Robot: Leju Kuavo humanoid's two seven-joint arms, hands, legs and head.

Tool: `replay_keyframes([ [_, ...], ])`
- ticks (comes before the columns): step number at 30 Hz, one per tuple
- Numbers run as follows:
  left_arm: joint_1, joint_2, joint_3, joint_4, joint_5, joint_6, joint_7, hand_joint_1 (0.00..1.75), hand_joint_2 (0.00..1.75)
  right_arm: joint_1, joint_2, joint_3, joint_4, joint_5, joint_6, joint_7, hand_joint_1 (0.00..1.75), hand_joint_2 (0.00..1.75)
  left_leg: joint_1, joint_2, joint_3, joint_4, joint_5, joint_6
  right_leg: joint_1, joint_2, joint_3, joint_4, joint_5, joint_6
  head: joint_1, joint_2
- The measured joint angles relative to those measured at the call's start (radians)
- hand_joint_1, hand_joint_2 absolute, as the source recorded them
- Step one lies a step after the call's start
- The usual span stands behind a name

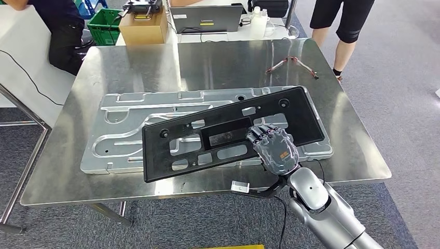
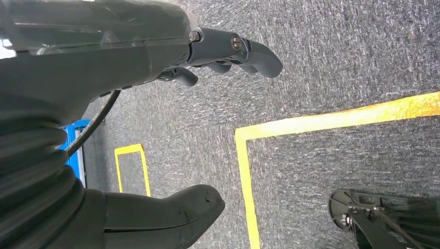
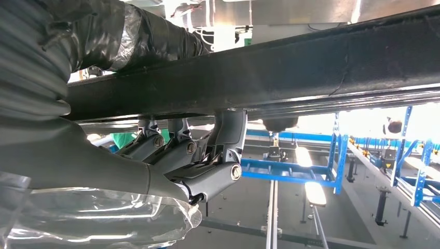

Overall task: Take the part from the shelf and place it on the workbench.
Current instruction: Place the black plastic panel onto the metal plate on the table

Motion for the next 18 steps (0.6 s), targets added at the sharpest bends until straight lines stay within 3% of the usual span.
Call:
replay_keyframes([
  [18, 0.000, 0.000, 0.000, 0.000, 0.000, 0.000, 0.000, 0.00, 1.75, 0.000, 0.000, 0.000, 0.000, 0.000, 0.000, 0.000, 1.75, 1.75, 0.000, 0.000, 0.000, 0.000, 0.000, 0.000, 0.000, 0.000, 0.000, 0.000, 0.000, 0.000, 0.000, 0.000],
])
